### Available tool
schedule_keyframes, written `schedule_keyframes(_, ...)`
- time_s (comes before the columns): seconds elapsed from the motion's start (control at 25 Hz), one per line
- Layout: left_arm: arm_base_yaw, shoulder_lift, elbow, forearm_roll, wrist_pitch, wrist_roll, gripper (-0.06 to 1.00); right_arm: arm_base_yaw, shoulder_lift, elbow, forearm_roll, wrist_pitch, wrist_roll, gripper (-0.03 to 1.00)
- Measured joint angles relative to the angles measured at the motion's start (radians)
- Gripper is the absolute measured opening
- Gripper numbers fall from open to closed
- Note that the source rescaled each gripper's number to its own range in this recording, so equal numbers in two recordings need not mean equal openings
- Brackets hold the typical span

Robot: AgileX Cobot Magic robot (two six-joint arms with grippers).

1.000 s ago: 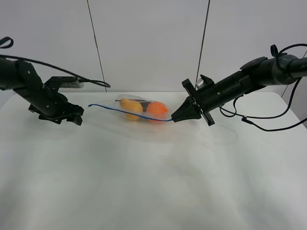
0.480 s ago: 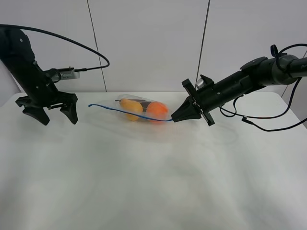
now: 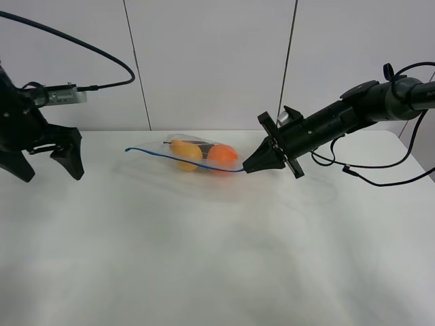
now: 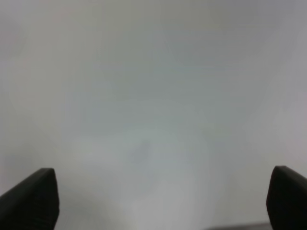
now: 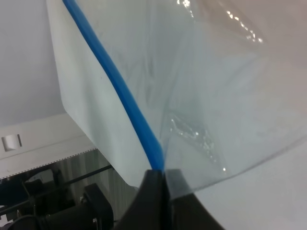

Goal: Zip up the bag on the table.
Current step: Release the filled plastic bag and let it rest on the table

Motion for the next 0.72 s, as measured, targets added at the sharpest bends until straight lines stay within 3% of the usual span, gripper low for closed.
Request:
schedule_keyframes(0.52, 0.000, -0.730, 0.597, 0.000, 0.007, 0.000, 1.00, 0.000, 0.000, 0.000, 0.000, 0.000, 0.000, 0.00)
schedule_keyframes(0.72, 0.000, -0.991, 0.773, 0.000, -0.098, 0.000, 1.00, 0.000, 0.000, 0.000, 0.000, 0.000, 0.000, 0.00)
